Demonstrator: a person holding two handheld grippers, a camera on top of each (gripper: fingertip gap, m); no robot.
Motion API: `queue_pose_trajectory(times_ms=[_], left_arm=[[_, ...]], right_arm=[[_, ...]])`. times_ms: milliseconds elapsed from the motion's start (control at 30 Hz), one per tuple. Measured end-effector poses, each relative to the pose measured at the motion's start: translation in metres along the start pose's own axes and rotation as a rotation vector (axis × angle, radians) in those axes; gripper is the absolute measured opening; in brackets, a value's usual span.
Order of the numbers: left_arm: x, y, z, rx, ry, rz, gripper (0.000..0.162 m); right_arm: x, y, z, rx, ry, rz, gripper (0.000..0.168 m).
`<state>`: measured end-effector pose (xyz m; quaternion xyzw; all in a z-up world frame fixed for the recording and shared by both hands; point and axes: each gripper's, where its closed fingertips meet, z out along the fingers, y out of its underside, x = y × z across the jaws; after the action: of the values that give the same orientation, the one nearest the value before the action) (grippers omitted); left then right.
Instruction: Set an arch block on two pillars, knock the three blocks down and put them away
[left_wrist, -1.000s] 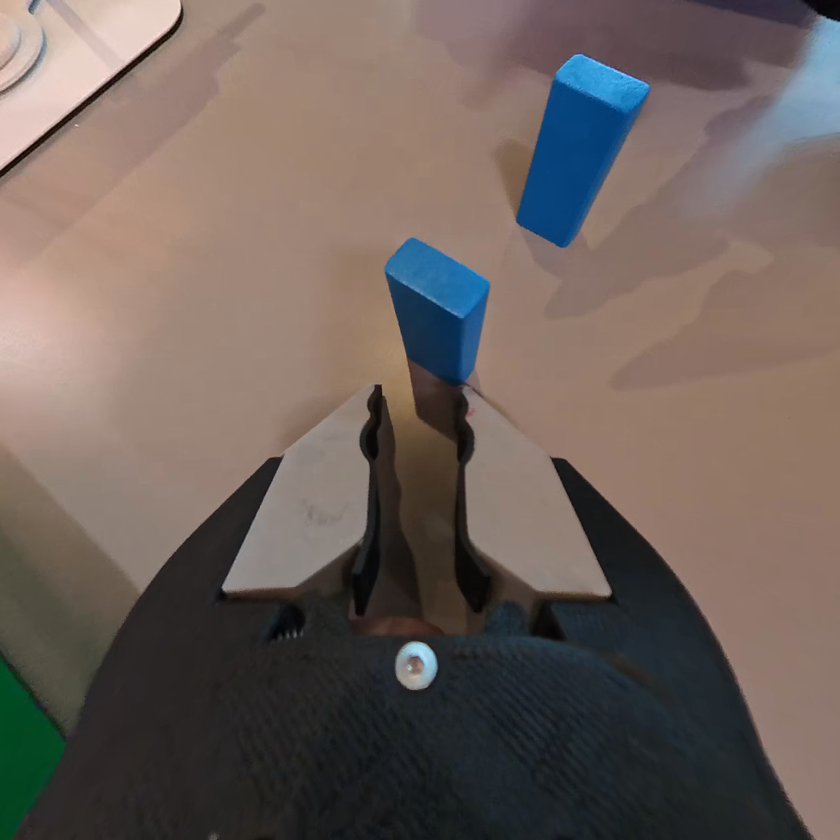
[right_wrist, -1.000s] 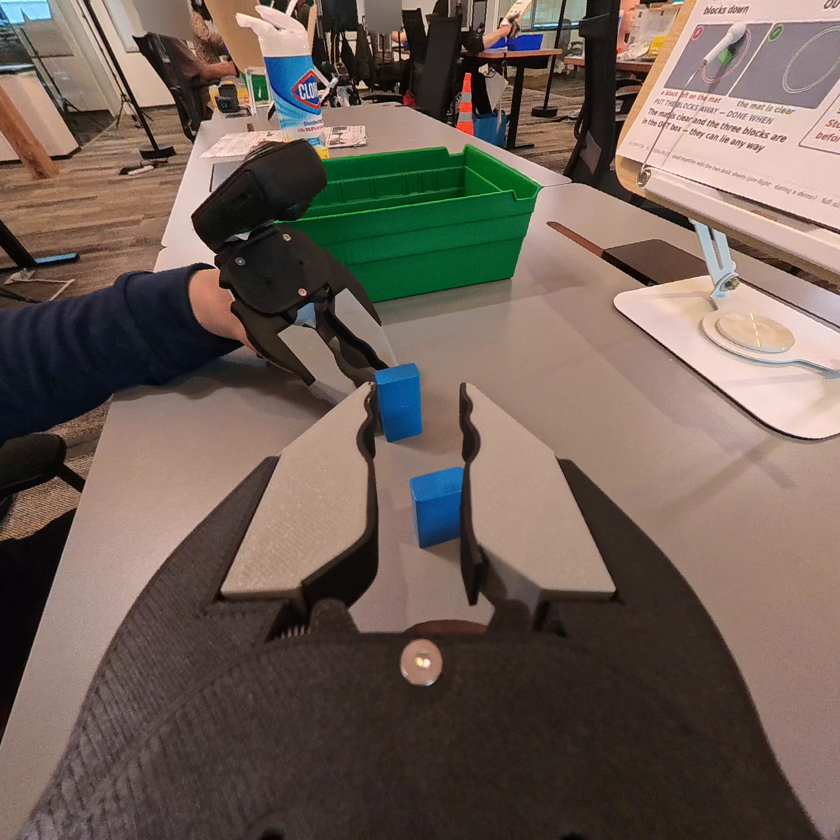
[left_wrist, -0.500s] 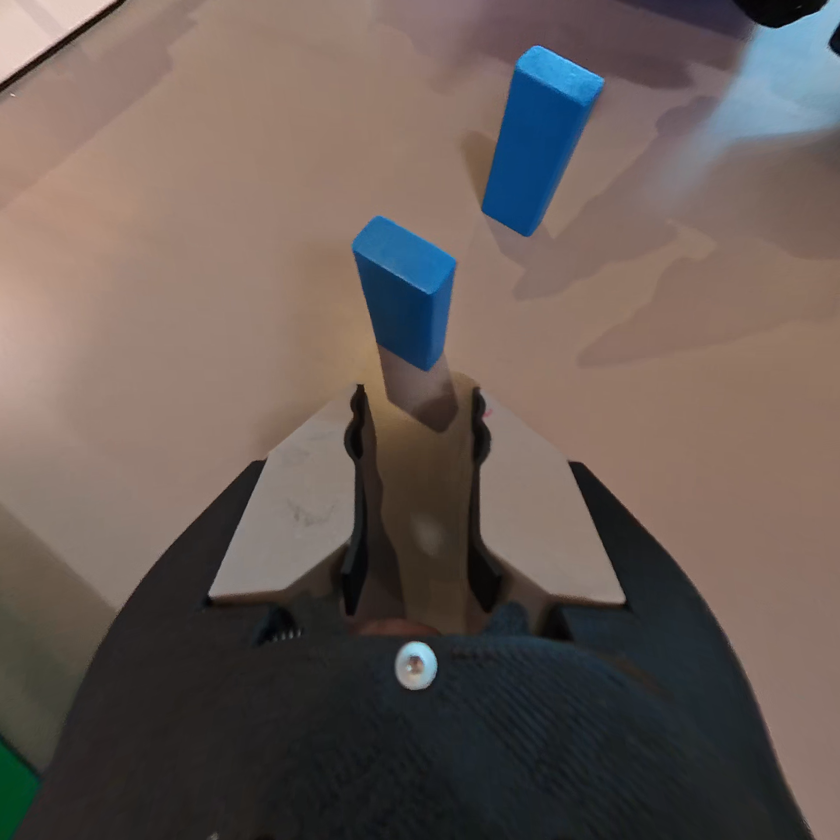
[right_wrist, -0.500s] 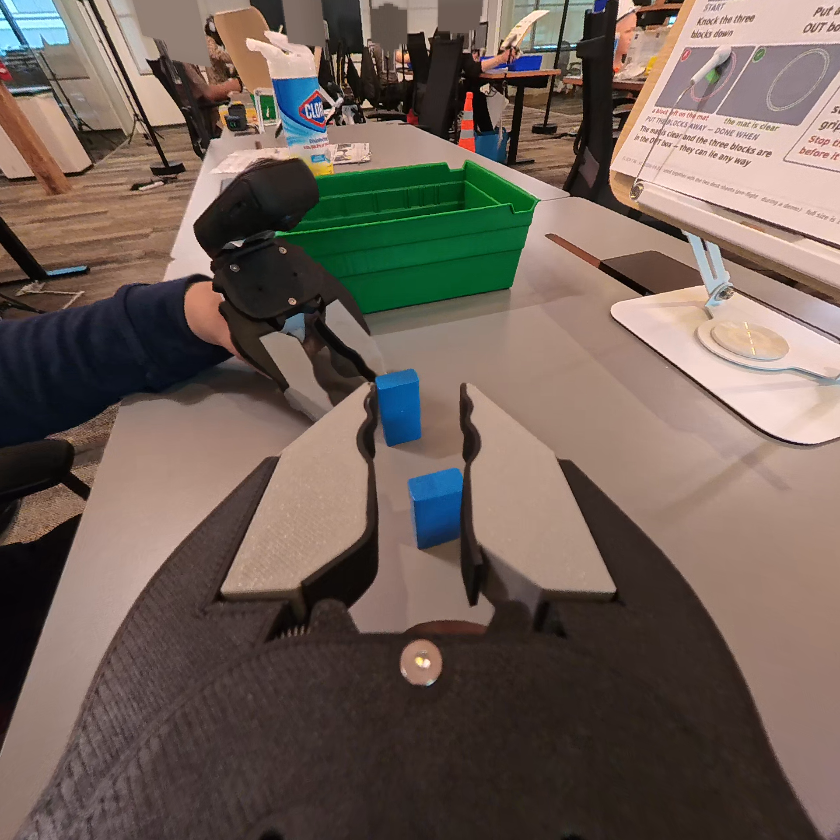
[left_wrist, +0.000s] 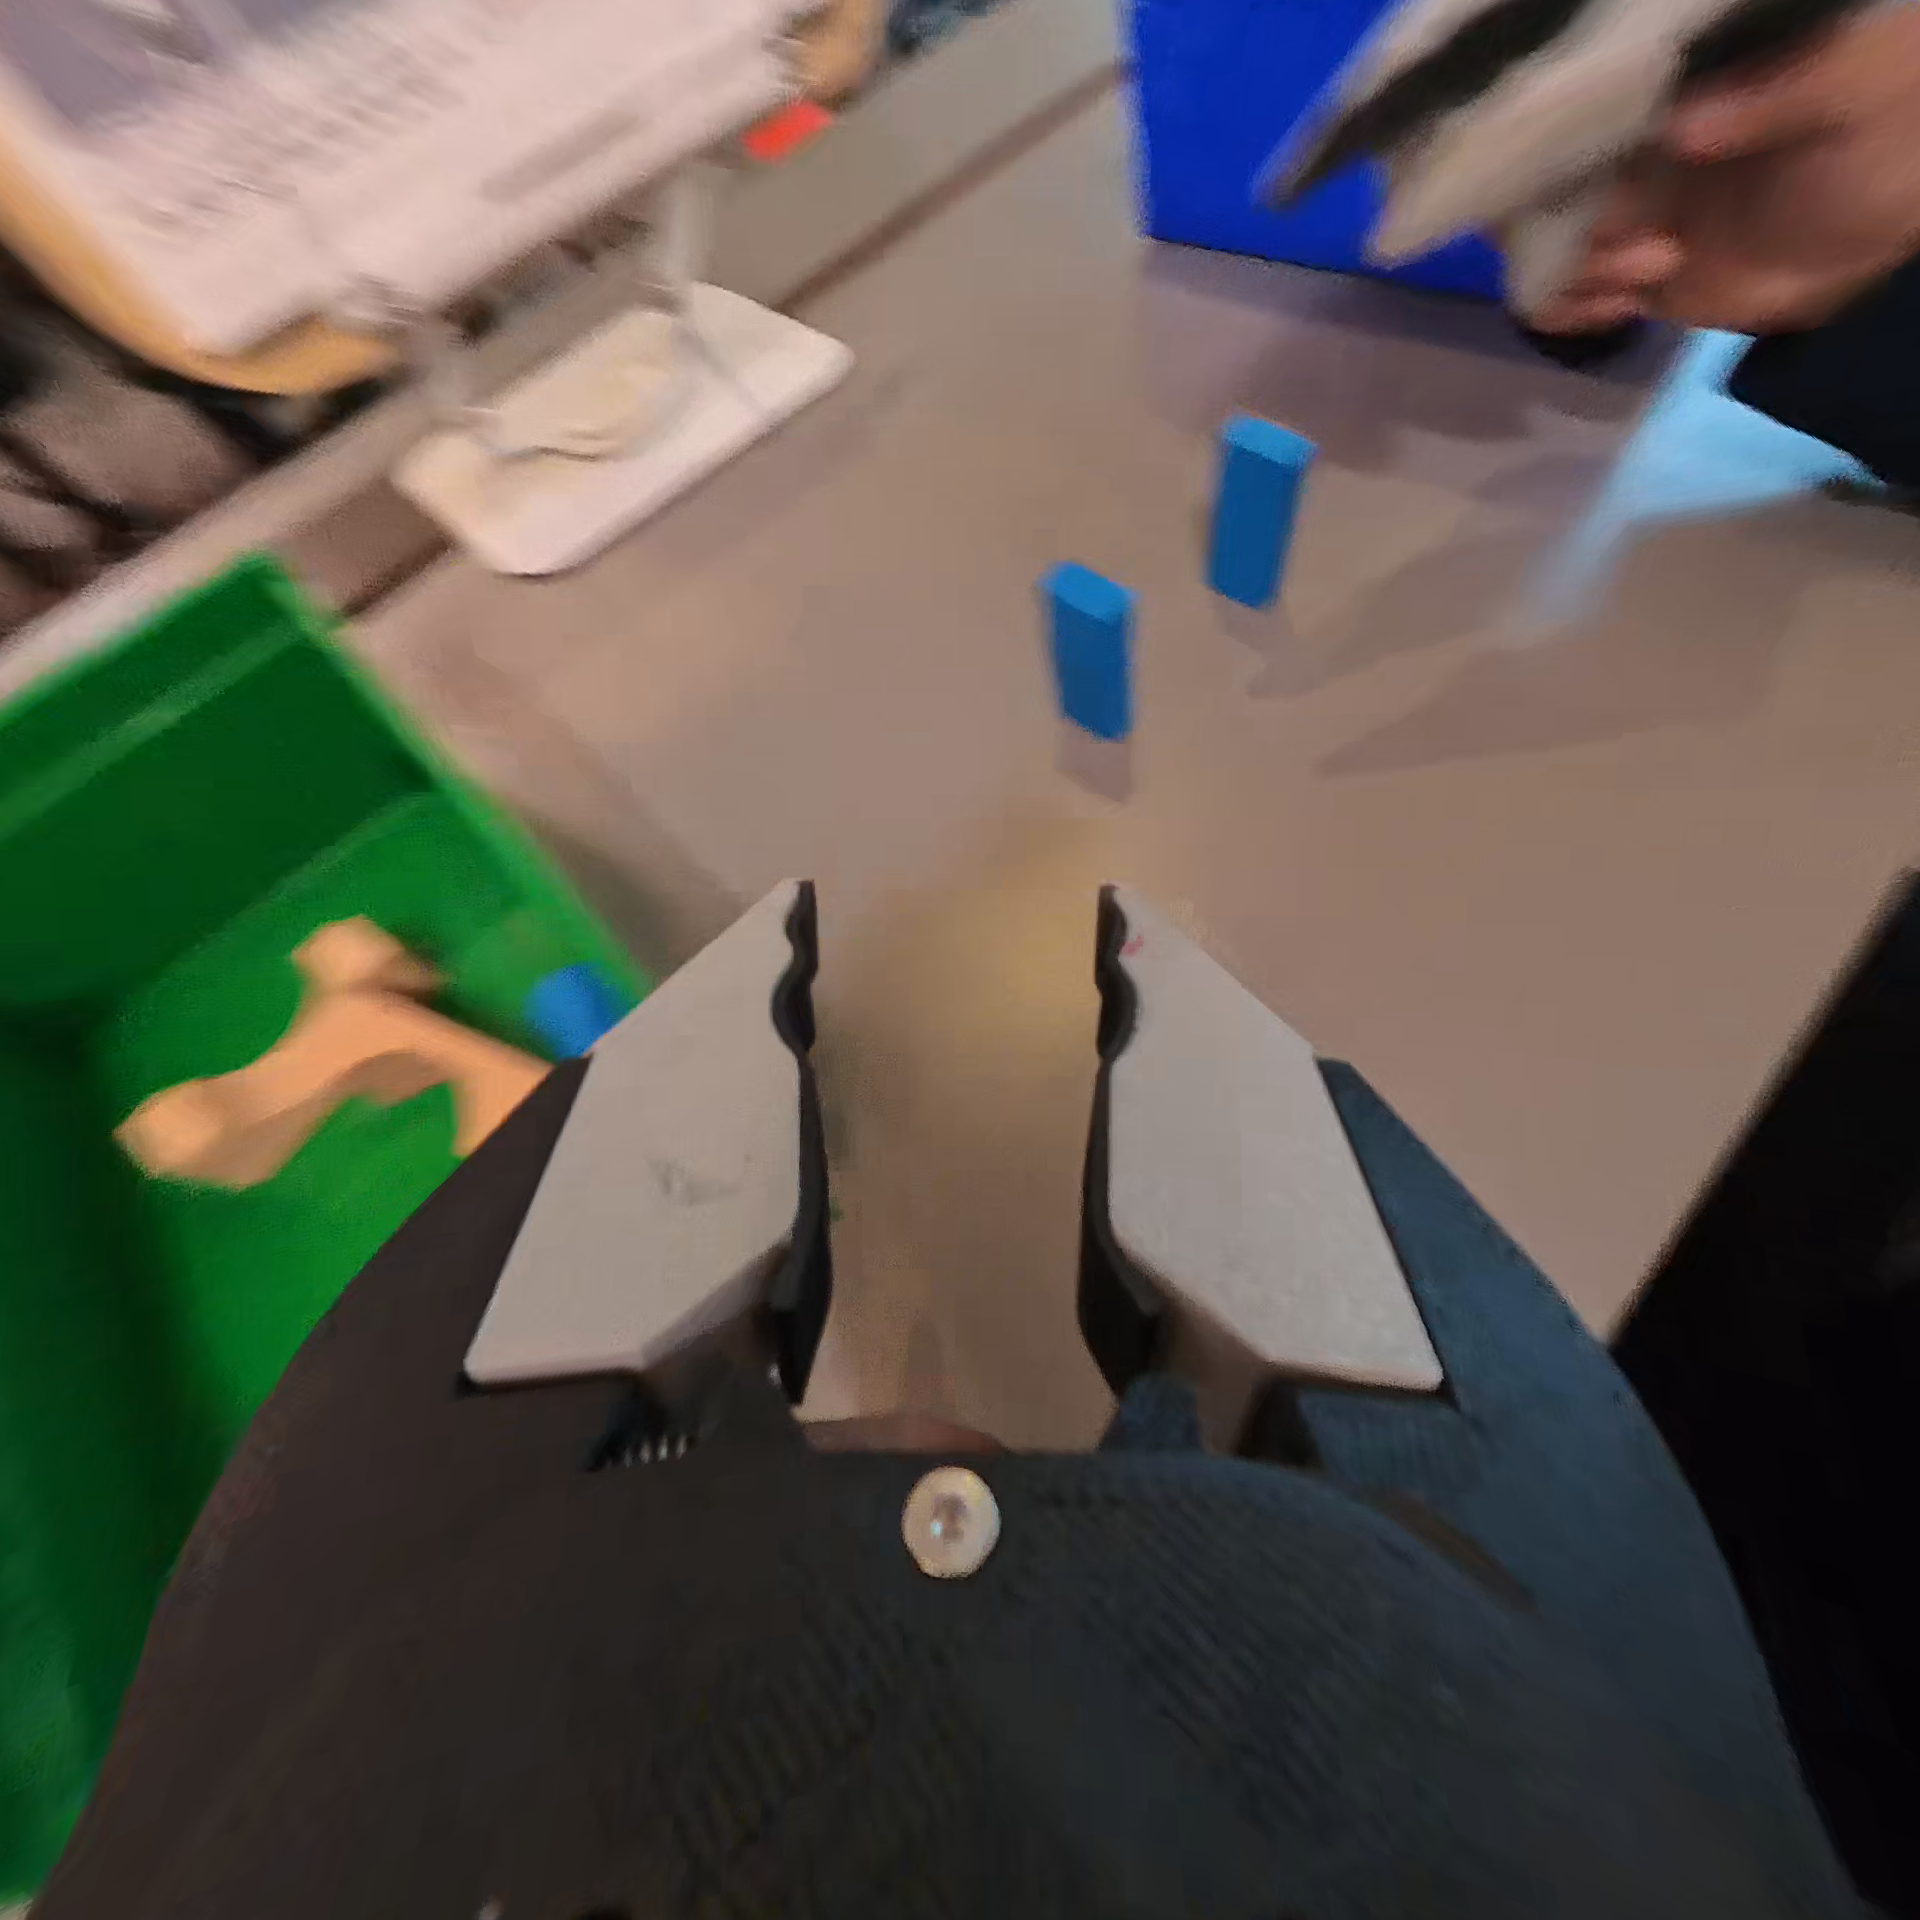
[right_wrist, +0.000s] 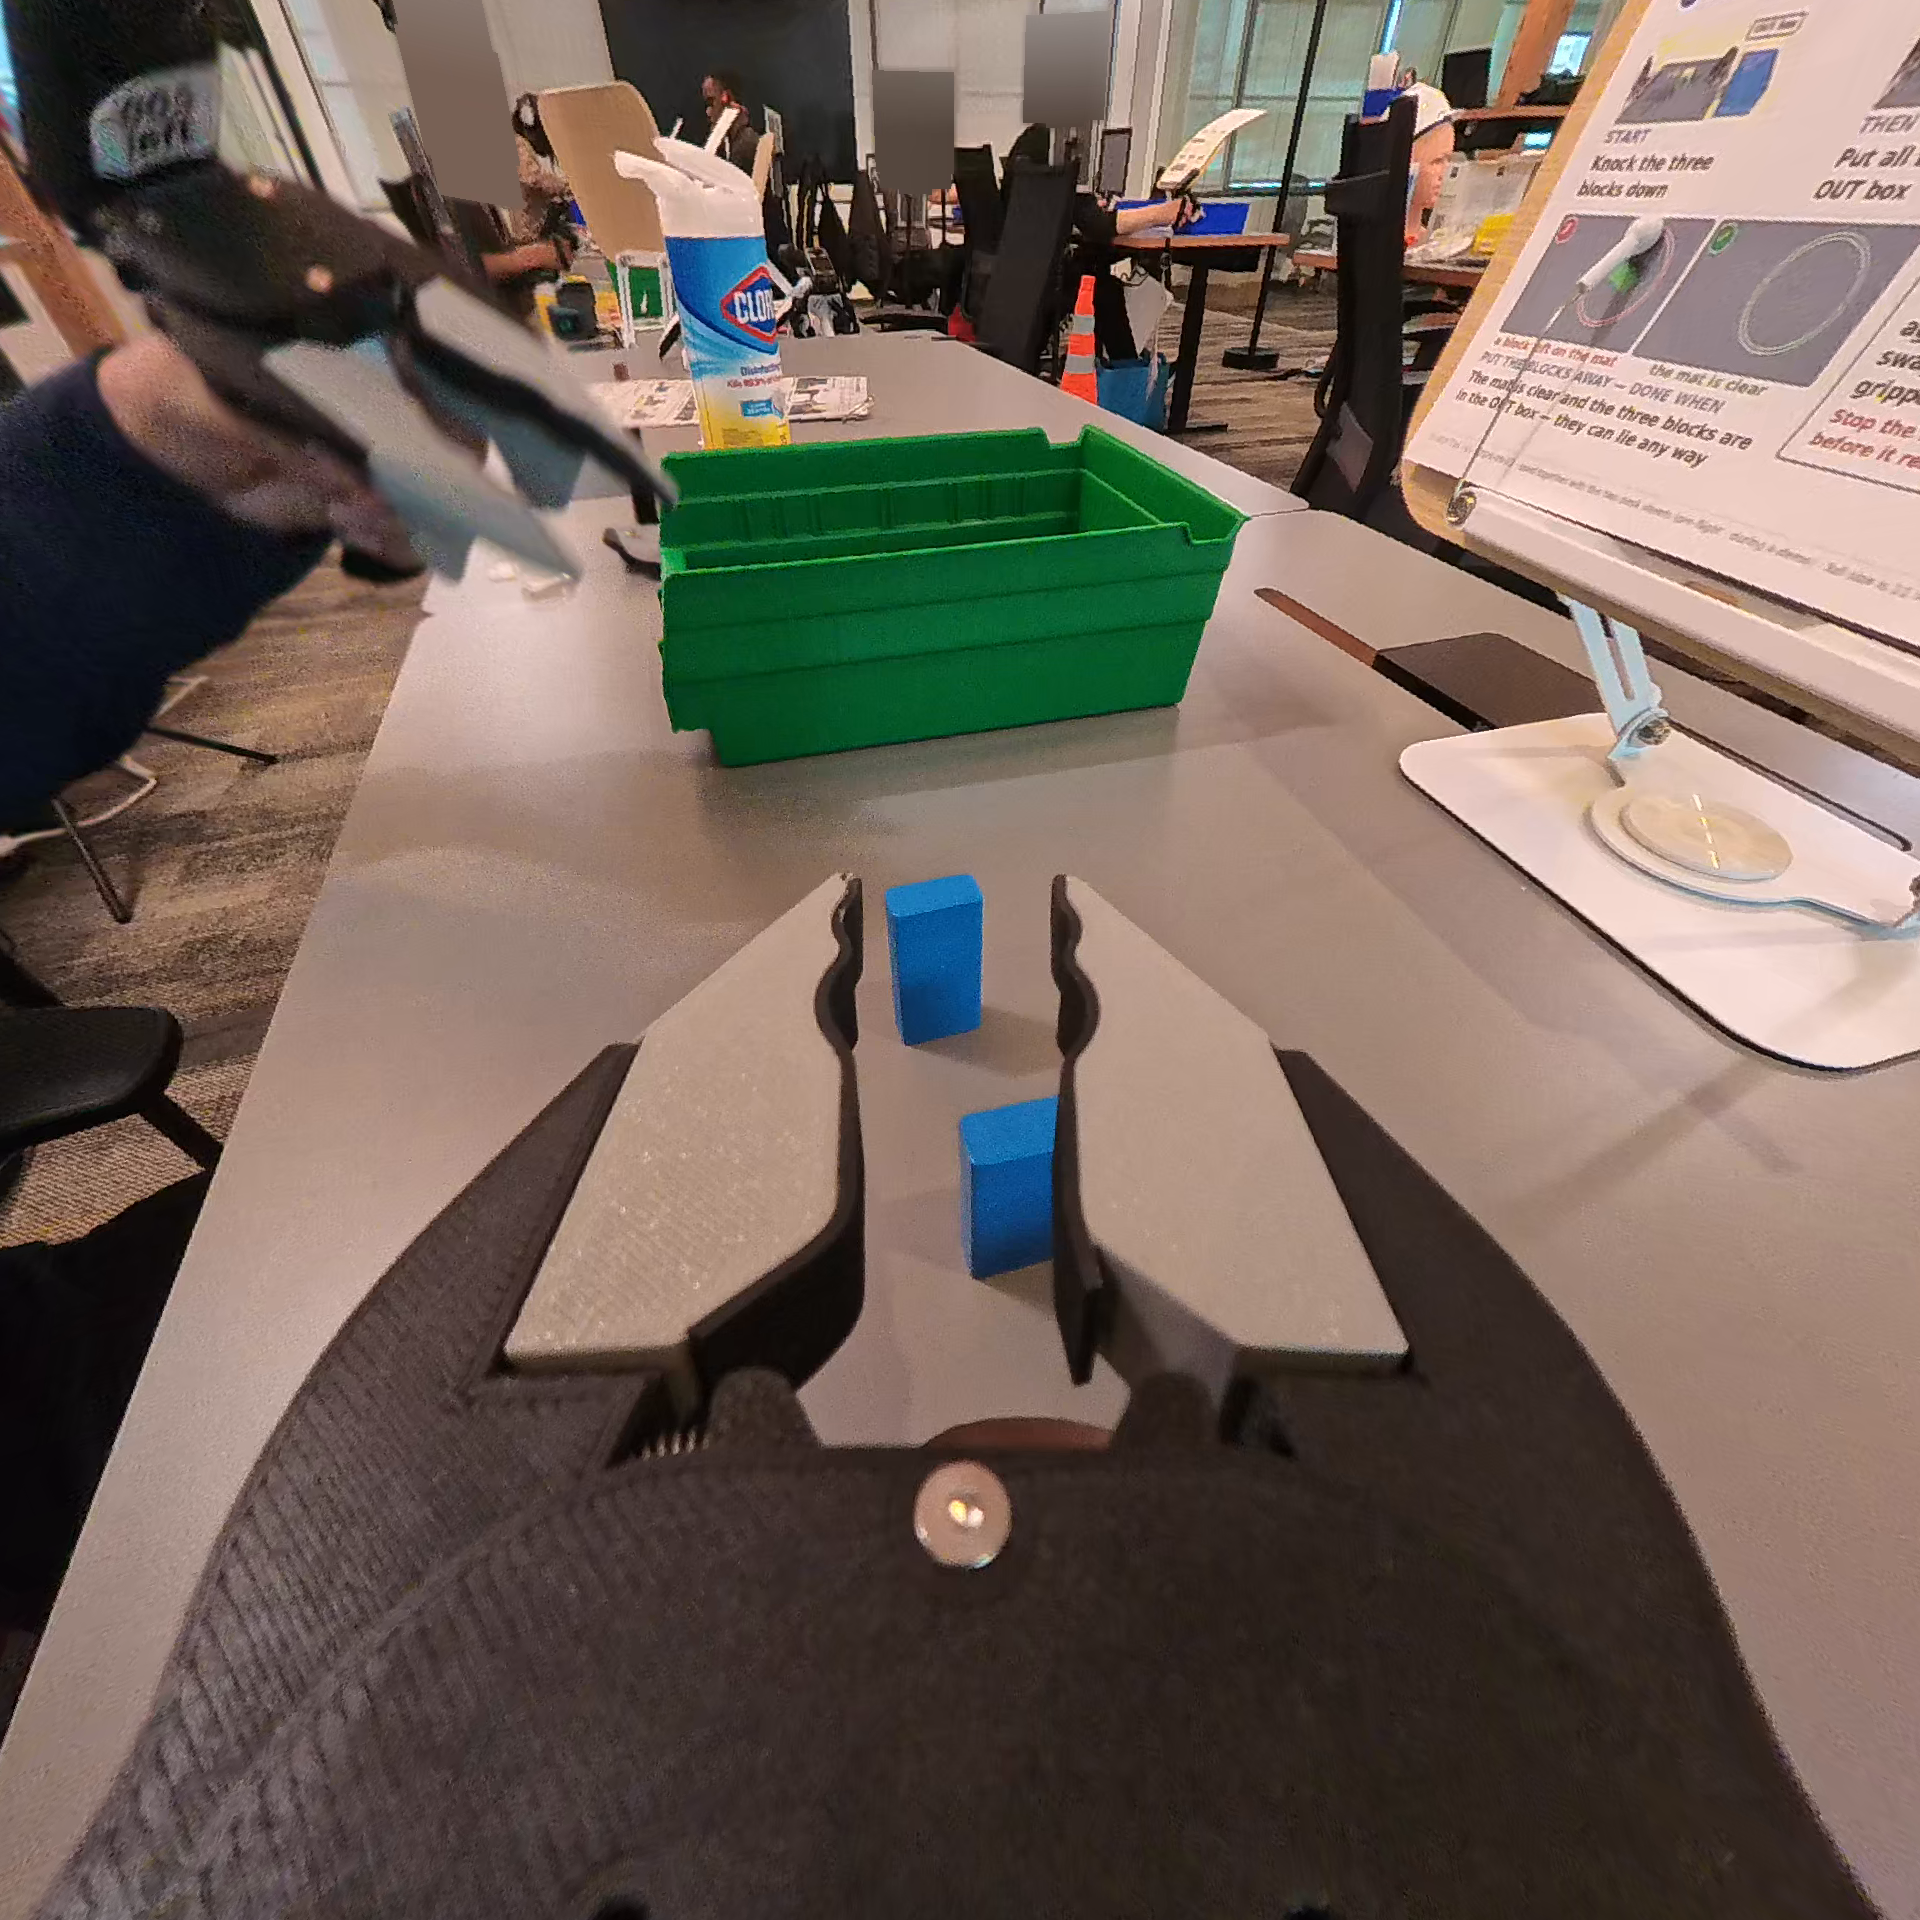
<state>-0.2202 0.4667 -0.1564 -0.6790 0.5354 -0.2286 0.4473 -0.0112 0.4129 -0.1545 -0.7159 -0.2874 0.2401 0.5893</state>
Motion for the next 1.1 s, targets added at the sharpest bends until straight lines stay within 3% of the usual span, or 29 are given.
queue_pose_trajectory(times_ms=[100,200,467,533,600,700,933,1033,1100], left_arm=[[-0.079,0.003,-0.006,-0.025,-0.201,-0.105,0.042],[-0.133,0.044,0.021,-0.240,-0.280,-0.217,0.044],[-0.158,0.107,0.088,-0.490,-0.223,-0.465,0.053],[-0.156,0.120,0.092,-0.576,-0.206,-0.467,0.045],[-0.159,0.120,0.092,-0.599,-0.226,-0.424,0.018],[-0.173,0.123,0.084,-0.625,-0.302,-0.335,0.007],[-0.196,0.086,0.047,-0.432,-0.448,-0.218,0.007],[-0.184,0.031,0.023,-0.247,-0.511,-0.073,0.007],[-0.146,-0.016,0.014,-0.097,-0.457,0.031,0.007]], right_arm=[[0.001,0.003,0.003,-0.016,0.007,0.005,0.033],[0.000,0.009,0.006,-0.042,0.007,0.005,0.033],[0.004,0.009,0.004,-0.039,0.021,0.008,0.033],[0.004,0.008,0.003,-0.037,0.020,0.013,0.032],[0.003,0.007,0.002,-0.031,0.017,0.008,0.032],[0.000,0.003,0.001,-0.017,0.013,-0.002,0.032],[-0.003,0.001,0.000,-0.013,0.007,-0.004,0.032],[-0.006,0.000,0.001,-0.011,0.000,-0.013,0.033],[-0.009,-0.002,0.002,-0.001,-0.014,-0.012,0.033]])
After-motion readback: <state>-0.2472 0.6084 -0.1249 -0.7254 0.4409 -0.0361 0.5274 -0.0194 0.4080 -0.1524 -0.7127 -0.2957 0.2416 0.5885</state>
